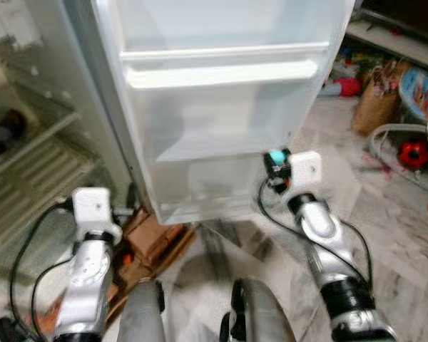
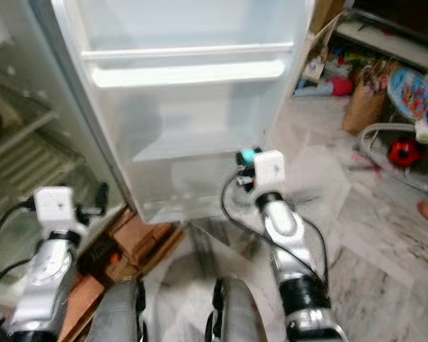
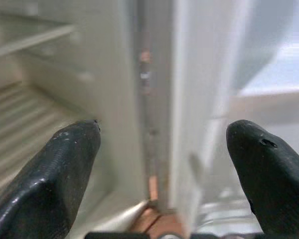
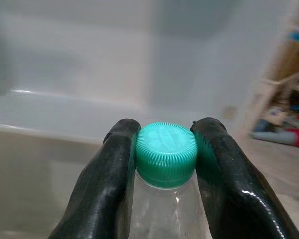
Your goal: Restocking fridge
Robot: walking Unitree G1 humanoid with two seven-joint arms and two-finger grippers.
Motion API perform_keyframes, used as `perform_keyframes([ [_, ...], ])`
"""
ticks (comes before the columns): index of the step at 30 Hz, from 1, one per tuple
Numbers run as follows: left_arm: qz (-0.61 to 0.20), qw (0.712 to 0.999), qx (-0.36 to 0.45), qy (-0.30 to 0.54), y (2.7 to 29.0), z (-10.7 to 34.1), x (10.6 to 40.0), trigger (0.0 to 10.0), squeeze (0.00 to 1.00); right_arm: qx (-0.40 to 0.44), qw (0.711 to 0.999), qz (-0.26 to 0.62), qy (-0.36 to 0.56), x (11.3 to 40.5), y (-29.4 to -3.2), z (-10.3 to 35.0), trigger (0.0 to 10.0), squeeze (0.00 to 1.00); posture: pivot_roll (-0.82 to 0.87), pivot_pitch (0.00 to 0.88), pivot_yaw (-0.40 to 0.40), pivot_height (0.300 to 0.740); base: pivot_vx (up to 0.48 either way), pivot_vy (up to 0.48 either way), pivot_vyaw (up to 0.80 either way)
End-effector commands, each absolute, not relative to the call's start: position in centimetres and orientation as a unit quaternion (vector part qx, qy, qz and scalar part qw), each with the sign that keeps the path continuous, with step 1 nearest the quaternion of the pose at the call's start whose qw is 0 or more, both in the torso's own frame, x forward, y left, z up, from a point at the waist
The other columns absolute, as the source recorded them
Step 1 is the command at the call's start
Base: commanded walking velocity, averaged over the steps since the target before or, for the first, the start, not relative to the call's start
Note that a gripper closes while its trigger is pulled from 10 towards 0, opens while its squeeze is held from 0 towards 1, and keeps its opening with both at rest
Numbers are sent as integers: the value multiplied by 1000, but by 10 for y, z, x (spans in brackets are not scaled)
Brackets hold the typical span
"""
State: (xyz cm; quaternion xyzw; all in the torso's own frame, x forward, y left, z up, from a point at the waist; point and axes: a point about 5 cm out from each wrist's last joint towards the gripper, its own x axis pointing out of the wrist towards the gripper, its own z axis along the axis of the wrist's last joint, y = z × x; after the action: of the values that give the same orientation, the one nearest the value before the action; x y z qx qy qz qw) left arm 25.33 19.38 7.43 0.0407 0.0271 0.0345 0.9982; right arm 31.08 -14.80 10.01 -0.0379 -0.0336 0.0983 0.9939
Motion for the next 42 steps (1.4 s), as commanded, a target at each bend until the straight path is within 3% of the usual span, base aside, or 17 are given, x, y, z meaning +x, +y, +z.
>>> perform_keyframes([
  [1, 40, 998, 46, 28, 201, 76, 251, 10000, 0, -34, 993, 106, -47, 312, -143, 106, 10000, 0, 29, 110, -86, 648, 341, 0, 0],
  [10, 46, 998, 42, 28, 202, 76, 251, 10000, 0, -36, 992, 110, -48, 311, -142, 105, 10000, 0, 25, 114, -87, 648, 222, 0, 0],
  [20, 77, 995, 50, 46, 216, 70, 238, 10000, 0, -11, 982, 185, -20, 298, -127, 92, 10000, 0, 29, 123, -81, 648, 0, 0, 0],
  [32, 72, 995, 46, 43, 214, 73, 240, 10000, 0, -14, 983, 184, -26, 303, -128, 96, 10000, 0, 32, 131, -79, 561, 0, 0, 0],
  [42, 85, 994, 52, 37, 217, 76, 240, 10000, 0, -30, 979, 199, -46, 304, -123, 103, 10000, 0, 39, 137, -80, 561, 0, 0, 0],
])
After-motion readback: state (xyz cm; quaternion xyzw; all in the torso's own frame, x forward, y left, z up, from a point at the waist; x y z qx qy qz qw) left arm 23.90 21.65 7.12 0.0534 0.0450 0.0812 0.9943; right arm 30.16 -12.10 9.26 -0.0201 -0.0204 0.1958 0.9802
